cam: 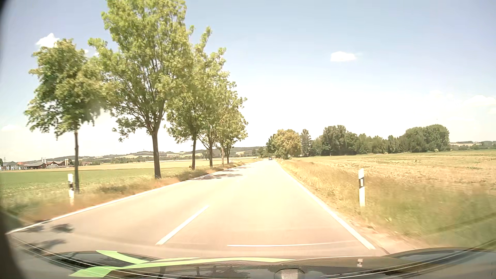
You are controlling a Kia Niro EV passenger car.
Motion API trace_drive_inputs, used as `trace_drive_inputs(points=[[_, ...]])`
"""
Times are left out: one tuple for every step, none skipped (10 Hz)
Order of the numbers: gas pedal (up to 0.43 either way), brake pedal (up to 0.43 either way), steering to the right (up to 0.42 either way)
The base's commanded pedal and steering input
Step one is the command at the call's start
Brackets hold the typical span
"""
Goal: Follow the waypoints while adhering to traffic rules and regulations
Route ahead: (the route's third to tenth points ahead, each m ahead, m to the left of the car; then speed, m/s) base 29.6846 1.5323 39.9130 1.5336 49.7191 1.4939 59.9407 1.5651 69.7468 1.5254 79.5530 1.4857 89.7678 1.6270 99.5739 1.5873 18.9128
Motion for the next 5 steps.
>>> trace_drive_inputs(points=[[0.228,0.000,0.003],[0.248,0.000,0.002],[0.260,0.000,0.001],[0.268,0.000,0.001],[0.280,0.000,0.001]])
